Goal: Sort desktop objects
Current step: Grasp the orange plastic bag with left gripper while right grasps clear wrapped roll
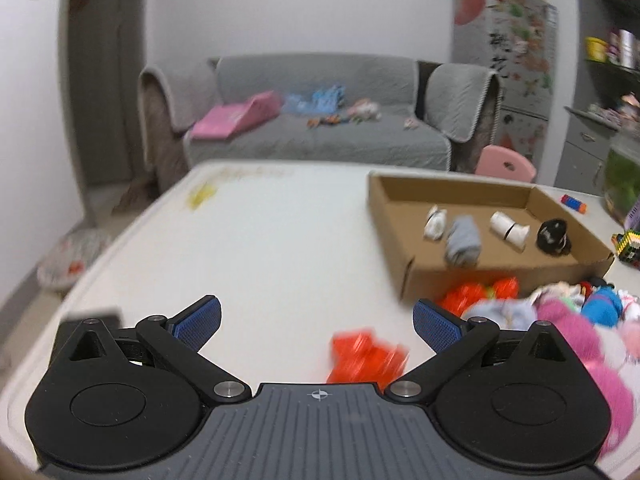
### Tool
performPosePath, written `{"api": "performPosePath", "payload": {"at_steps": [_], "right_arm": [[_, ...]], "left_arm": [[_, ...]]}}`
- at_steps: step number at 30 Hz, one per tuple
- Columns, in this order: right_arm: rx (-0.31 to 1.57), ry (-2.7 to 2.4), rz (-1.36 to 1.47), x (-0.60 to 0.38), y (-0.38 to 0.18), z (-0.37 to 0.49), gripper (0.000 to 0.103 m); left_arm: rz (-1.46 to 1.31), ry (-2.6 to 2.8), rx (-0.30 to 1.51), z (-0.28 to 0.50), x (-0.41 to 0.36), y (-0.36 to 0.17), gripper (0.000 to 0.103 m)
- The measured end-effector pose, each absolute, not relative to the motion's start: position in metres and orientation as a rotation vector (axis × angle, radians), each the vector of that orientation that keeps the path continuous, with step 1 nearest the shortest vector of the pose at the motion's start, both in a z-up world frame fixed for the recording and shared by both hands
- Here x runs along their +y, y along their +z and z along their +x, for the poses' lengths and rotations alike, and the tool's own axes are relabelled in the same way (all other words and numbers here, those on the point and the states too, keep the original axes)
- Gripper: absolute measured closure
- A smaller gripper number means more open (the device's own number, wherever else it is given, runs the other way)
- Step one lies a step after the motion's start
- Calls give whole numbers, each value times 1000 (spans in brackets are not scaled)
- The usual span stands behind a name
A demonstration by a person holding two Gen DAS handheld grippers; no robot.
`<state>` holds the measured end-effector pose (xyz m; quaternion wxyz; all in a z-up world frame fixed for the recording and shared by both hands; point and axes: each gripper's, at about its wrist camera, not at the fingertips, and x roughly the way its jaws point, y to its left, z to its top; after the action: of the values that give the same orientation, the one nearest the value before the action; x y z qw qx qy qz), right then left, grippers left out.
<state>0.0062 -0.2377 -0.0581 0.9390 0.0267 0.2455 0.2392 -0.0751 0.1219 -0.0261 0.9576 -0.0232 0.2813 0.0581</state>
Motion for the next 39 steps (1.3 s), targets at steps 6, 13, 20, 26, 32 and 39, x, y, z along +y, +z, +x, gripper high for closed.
{"api": "performPosePath", "payload": {"at_steps": [6, 13, 20, 26, 32, 39], "right_arm": [[524, 432, 63, -230, -72, -19, 1], [553, 415, 16, -212, -86, -22, 1], [552, 385, 22, -210, -94, -20, 1], [552, 340, 39, -212, -96, -19, 1], [575, 329, 40, -210, -98, -16, 3], [592, 326, 48, -217, -96, -17, 26]], "left_arm": [[-83, 87, 612, -83, 135, -38, 0], [74, 25, 643, -73, 105, -55, 0], [222, -31, 680, -55, 75, -72, 0], [221, -23, 707, -42, 74, -81, 0], [103, -13, 741, -32, 89, -82, 0], [48, -42, 753, -38, 93, -79, 11]]}}
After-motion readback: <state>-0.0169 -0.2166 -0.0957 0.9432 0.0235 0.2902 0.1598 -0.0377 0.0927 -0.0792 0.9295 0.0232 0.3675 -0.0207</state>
